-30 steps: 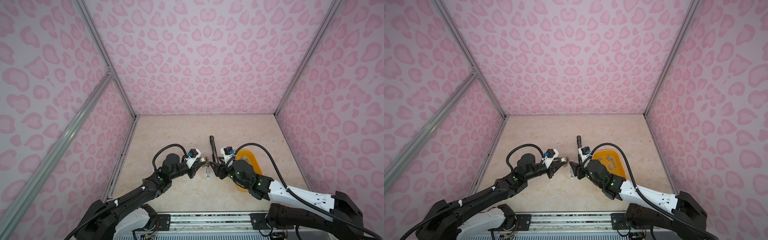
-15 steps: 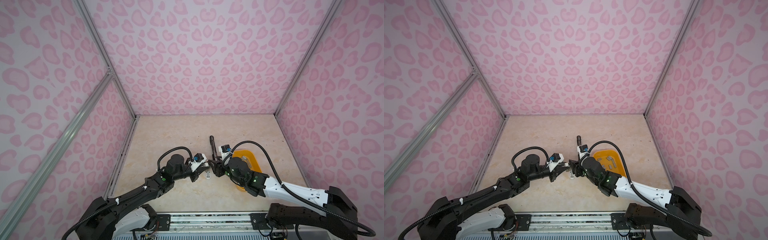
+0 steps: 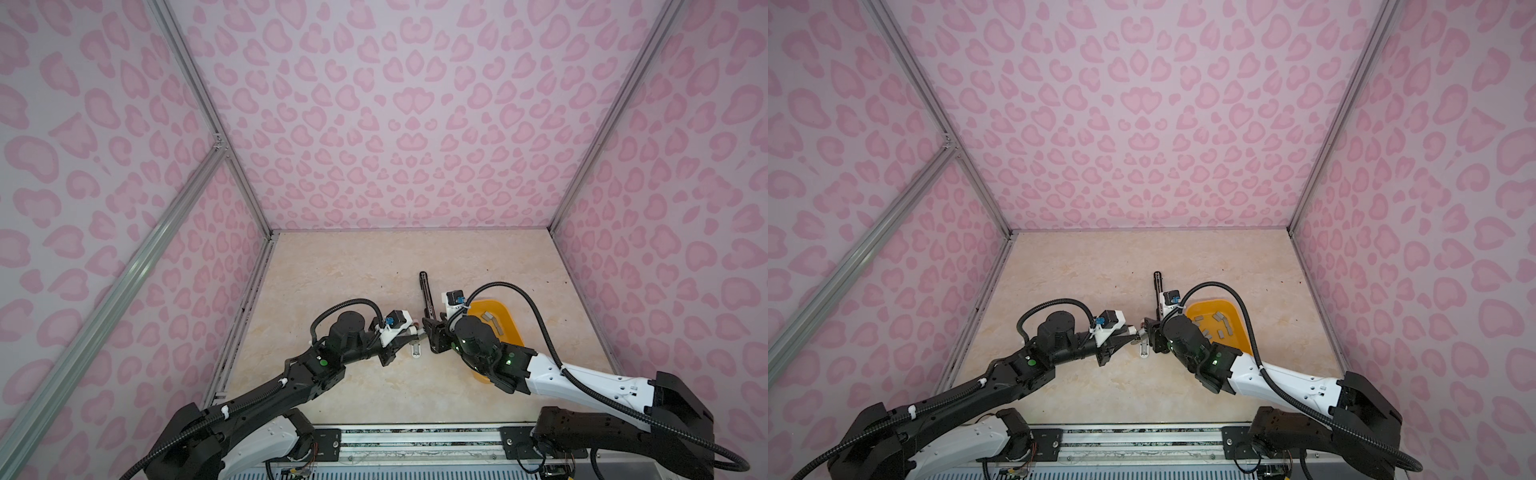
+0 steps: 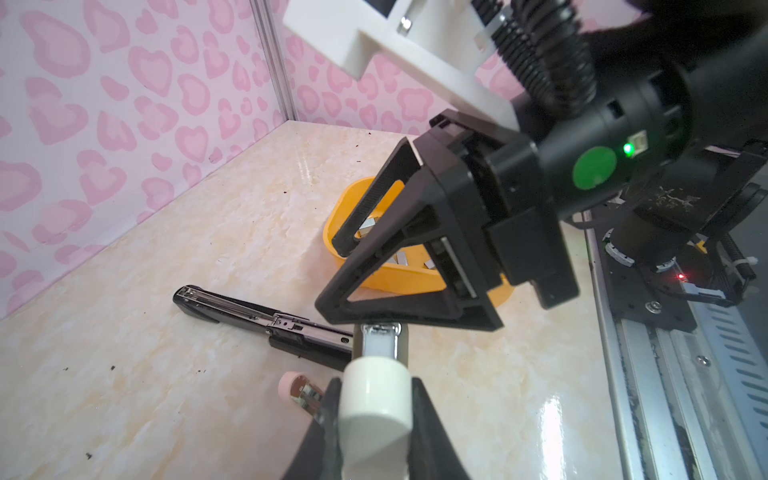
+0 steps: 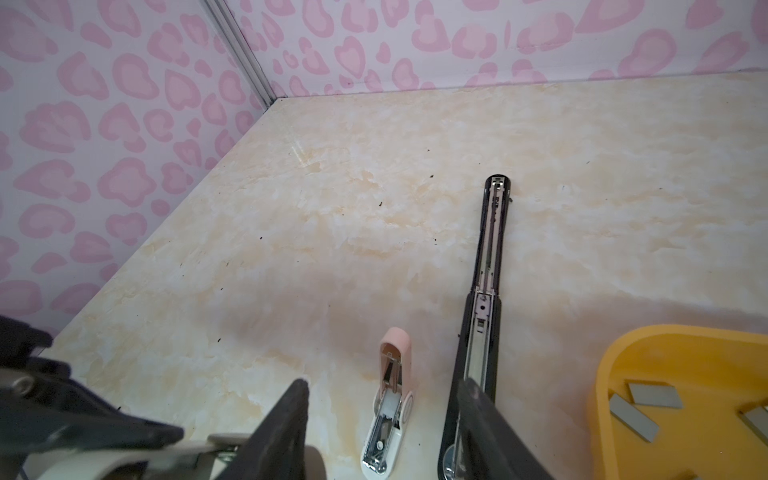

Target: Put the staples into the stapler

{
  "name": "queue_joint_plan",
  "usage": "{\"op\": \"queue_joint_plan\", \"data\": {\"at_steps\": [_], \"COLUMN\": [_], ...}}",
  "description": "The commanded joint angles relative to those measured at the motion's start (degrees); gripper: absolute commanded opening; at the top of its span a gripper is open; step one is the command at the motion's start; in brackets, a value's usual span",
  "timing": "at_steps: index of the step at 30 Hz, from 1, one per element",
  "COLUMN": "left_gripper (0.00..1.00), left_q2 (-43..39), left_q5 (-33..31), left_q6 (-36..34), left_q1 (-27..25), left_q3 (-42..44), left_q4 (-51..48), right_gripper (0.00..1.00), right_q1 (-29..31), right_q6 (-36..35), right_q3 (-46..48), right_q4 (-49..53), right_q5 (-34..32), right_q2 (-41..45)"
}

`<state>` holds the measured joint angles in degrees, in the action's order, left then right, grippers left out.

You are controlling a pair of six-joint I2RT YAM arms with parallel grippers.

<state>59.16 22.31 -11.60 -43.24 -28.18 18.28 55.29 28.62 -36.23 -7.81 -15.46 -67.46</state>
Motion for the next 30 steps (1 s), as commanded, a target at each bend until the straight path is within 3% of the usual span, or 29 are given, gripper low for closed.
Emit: {"op": "queue_joint_plan", "data": {"at_steps": [1,21,27,30], "left_gripper": [0.03,0.03,0.03,0.03], "left_q2": [-1.59,-9.17,-9.02,-7.81], "left_q5": [-0.85,-2.37,-6.62,-5.31], "left_q6": [-0.36,-0.84,-0.34,-0.36], "left_q1": [0.0,-0.03,-0.02,-0.07], "left_q3": [0.58,4.54,4.24,3.52], "left_q4": [2.61,5.26,4.21,3.72], "right_gripper": [0.57,0.56,0.55,0.46], "right_q1": [0.06,0.04,0.08,0.08], "right_q6": [0.21,-0.14,-1.5,-3.85], "right_q3": [-0.24,-3.32,-1.39,1.87], "right_q4": [1.22,4.08,3.8,-0.59], "right_q5": [-1.32,0.39,-3.25,-1.25], "right_q2": [-0.48,-4.72,0.92,5.66]}}
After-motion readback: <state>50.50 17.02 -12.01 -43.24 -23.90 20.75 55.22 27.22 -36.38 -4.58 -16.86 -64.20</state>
